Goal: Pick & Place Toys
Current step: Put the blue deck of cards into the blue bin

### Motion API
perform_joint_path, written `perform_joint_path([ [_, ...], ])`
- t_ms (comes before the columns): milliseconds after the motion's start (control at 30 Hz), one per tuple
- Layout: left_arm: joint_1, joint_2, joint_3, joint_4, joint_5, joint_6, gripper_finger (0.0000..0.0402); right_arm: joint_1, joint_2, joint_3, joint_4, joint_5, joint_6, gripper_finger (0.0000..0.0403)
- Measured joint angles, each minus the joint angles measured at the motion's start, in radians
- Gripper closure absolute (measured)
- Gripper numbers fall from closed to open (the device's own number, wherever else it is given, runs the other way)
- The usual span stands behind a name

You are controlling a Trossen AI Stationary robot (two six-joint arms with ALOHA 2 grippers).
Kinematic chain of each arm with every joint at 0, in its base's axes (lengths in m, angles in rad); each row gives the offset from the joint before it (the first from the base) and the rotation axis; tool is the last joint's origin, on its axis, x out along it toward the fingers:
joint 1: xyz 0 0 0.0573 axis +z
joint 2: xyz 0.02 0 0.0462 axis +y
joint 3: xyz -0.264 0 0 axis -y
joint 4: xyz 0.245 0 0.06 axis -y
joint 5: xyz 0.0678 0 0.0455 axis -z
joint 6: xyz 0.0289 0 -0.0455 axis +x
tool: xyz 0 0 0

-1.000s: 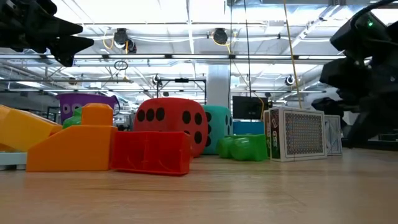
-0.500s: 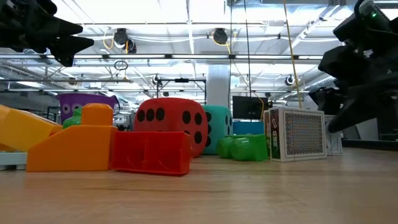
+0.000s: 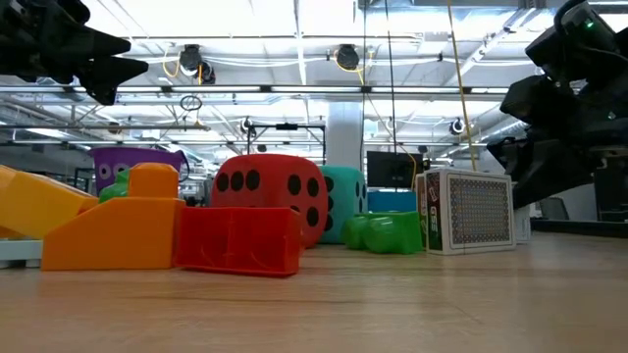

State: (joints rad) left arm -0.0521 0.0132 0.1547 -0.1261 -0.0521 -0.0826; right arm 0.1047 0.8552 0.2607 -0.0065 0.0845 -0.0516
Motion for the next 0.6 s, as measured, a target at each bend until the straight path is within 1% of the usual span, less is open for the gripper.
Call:
perform_joint_path([
  [67, 0.0, 0.0, 0.0, 0.0, 0.0, 0.0, 0.0192, 0.0, -0.008, 0.0, 0.04, 0.0, -0.015, 0.0369],
  [133, 0.0, 0.0, 0.0, 0.0, 0.0, 0.0, 0.0192, 0.0, -0.021, 0.0, 0.104, 0.003, -0.021, 0.0371],
  [200, 0.0, 0.0, 0.0, 0.0, 0.0, 0.0, 0.0192, 0.0, -0.035, 0.0, 0.187, 0.037, -0.026, 0.037],
  [300, 0.0, 0.0, 0.0, 0.0, 0.0, 0.0, 0.0192, 0.0, -0.044, 0.001, 0.326, 0.152, -0.039, 0.0357],
  [367, 0.0, 0.0, 0.0, 0.0, 0.0, 0.0, 0.0192, -0.003, -0.04, 0.016, 0.383, 0.239, -0.03, 0.0354],
  [500, 0.0, 0.0, 0.0, 0.0, 0.0, 0.0, 0.0192, -0.046, -0.009, 0.103, 0.4, 0.44, 0.049, 0.0366],
  [533, 0.0, 0.0, 0.0, 0.0, 0.0, 0.0, 0.0192, -0.067, 0.006, 0.13, 0.399, 0.48, 0.068, 0.037],
  [600, 0.0, 0.0, 0.0, 0.001, 0.0, 0.0, 0.0192, -0.113, 0.042, 0.189, 0.38, 0.523, 0.09, 0.0371],
])
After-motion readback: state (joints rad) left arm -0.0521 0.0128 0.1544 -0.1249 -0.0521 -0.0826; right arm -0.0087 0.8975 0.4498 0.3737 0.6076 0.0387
